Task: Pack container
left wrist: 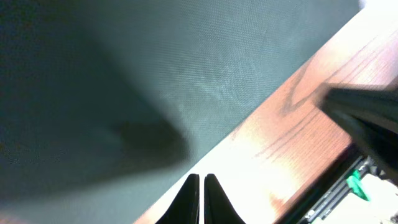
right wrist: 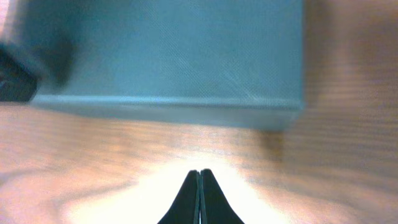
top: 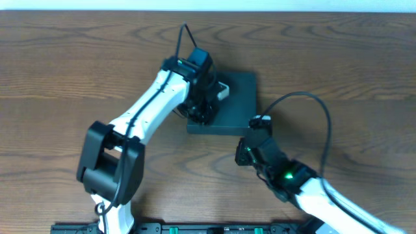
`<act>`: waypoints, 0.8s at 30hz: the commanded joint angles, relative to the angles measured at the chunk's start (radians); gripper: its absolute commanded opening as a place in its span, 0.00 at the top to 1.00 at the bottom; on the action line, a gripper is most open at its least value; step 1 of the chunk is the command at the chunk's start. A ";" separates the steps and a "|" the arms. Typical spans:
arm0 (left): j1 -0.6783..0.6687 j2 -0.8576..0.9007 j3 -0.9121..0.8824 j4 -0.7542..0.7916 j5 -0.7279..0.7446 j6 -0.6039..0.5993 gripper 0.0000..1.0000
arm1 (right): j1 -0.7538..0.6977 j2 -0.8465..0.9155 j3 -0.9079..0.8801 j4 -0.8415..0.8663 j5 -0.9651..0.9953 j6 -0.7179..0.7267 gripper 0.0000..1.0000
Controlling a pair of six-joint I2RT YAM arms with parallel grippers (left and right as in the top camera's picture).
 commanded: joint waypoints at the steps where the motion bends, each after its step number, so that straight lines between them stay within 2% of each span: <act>1: 0.048 -0.154 0.092 -0.026 -0.019 -0.060 0.94 | 0.005 -0.157 0.150 -0.138 -0.003 -0.198 0.98; 4: 0.082 -0.300 0.114 -0.027 -0.068 -0.135 0.94 | 0.005 -0.280 0.273 -0.270 0.004 -0.359 0.98; 6: 0.095 -0.401 0.114 -0.034 -0.152 -0.193 0.94 | 0.005 -0.351 0.343 -0.334 0.000 -0.453 0.98; 8: 0.095 -0.483 0.114 -0.053 -0.206 -0.202 0.94 | 0.005 -0.397 0.390 -0.395 -0.014 -0.521 0.99; 16: 0.087 -0.697 0.114 -0.203 -0.233 -0.228 0.94 | 0.005 -0.463 0.512 -0.669 -0.099 -0.623 0.99; 17: 0.087 -0.708 0.114 -0.209 -0.234 -0.228 0.94 | 0.005 -0.463 0.516 -0.679 -0.111 -0.623 0.93; 18: 0.087 -0.714 0.114 -0.212 -0.233 -0.228 0.81 | 0.005 -0.463 0.516 -0.680 -0.116 -0.622 0.78; 19: 0.087 -0.719 0.114 -0.216 -0.234 -0.228 0.04 | 0.005 -0.462 0.516 -0.680 -0.116 -0.620 0.37; 20: 0.087 -0.721 0.114 -0.222 -0.233 -0.232 0.04 | 0.005 -0.462 0.516 -0.681 -0.112 -0.620 0.01; 24: 0.087 -0.717 0.114 -0.293 -0.232 -0.258 0.05 | 0.005 -0.462 0.515 -0.711 -0.106 -0.620 0.01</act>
